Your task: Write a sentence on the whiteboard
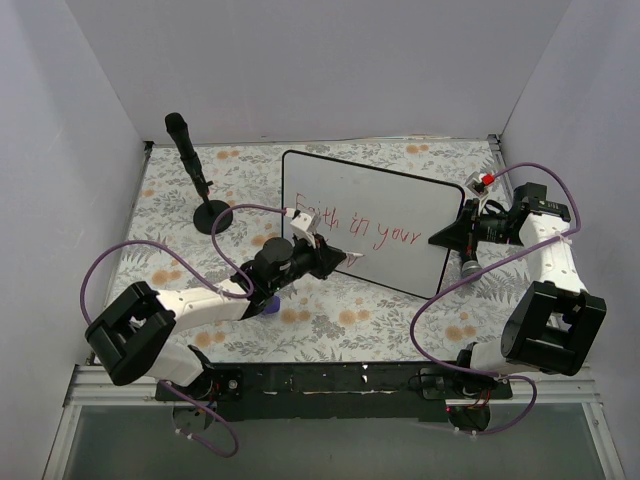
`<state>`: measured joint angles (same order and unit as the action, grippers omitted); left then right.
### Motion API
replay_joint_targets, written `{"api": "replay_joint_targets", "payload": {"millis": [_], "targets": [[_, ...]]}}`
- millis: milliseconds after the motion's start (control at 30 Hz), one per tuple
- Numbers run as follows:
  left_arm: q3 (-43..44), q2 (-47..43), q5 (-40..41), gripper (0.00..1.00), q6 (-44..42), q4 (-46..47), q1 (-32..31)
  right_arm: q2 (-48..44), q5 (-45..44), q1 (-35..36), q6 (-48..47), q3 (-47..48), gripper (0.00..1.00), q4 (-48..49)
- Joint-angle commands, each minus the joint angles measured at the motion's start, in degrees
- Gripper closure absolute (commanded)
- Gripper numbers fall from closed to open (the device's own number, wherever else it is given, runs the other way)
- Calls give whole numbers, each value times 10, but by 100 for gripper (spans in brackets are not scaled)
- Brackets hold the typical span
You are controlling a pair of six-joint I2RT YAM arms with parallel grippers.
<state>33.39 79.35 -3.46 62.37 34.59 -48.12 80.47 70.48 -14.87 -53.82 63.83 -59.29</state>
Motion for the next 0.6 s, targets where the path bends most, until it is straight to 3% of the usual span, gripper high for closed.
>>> {"api": "replay_joint_targets", "payload": {"millis": [0, 400, 567], "targets": [[26, 3, 28, 100, -15, -3, -1, -15, -45, 7, -6, -1, 99, 8], [37, 27, 47, 100, -21, -23, -1, -19, -46, 7, -4, -4, 99, 12], [12, -6, 36, 100, -18, -12, -1, -20, -45, 7, -1, -6, 99, 14]]}}
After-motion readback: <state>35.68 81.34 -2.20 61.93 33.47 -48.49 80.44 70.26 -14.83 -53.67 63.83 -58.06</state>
